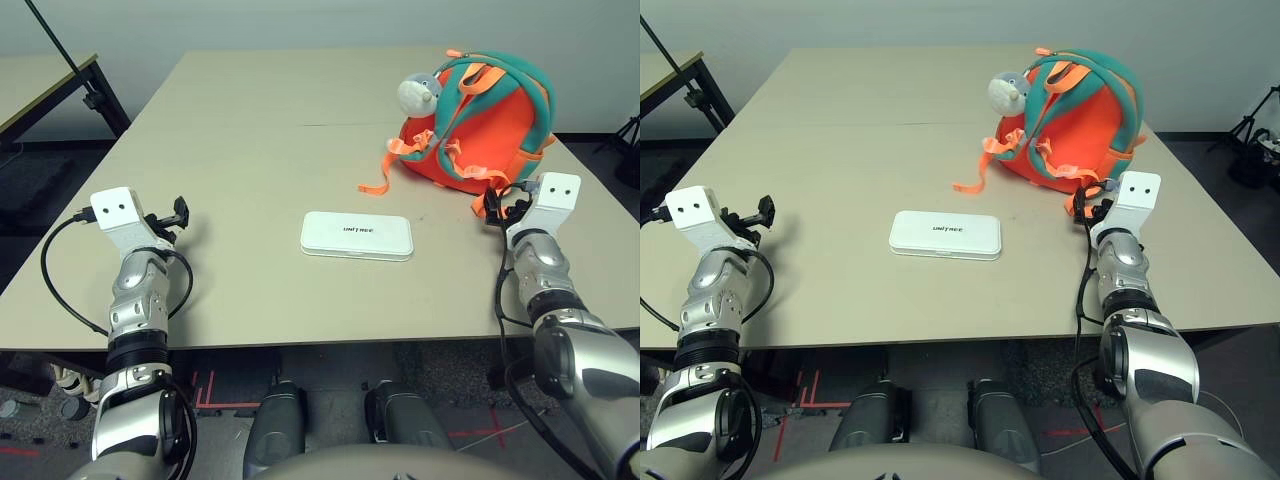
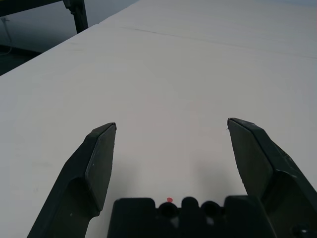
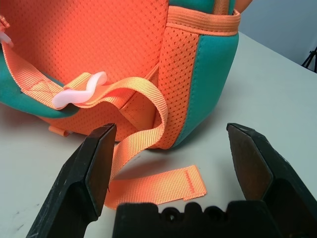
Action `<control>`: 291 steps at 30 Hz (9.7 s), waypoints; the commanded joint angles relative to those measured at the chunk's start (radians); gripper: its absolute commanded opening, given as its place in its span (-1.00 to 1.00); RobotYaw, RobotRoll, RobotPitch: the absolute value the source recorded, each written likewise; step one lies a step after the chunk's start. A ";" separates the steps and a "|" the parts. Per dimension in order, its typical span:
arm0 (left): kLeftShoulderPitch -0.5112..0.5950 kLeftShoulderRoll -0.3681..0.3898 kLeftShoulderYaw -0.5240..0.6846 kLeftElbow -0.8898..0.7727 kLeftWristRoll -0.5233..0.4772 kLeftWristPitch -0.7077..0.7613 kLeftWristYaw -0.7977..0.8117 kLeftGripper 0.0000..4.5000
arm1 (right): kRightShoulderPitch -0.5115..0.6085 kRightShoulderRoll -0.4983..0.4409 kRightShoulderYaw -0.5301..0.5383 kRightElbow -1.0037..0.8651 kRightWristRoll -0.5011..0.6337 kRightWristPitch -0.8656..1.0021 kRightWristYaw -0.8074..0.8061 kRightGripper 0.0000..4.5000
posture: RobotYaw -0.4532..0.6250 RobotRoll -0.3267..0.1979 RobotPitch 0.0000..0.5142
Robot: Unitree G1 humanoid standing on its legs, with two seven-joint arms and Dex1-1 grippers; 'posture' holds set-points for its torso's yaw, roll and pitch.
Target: Put the pencil case into the backpack and zip it.
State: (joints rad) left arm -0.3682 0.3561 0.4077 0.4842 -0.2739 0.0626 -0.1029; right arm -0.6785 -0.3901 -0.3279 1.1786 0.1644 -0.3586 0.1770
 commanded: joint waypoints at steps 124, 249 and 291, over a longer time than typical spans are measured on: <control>-0.531 0.119 -0.414 0.690 0.074 0.718 -1.184 1.00 | 0.099 -0.061 0.713 -0.667 -0.447 0.223 0.679 -1.00 | -0.44 0.25 -0.90; -0.505 0.156 -0.422 0.668 0.109 0.818 -1.251 1.00 | -0.006 0.032 0.802 -0.664 -0.531 0.177 0.879 -1.00 | -0.42 0.25 -0.88; -0.435 0.280 -0.129 0.264 -0.174 0.910 -1.143 -0.42 | 0.182 0.192 0.073 -1.253 0.087 0.894 0.254 0.80 | -0.37 0.25 -0.88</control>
State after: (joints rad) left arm -0.8089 0.6250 0.2481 0.7984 -0.4065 0.9578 -1.2603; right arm -0.4774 -0.2149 -0.2214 -0.0462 0.2204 0.4918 0.5139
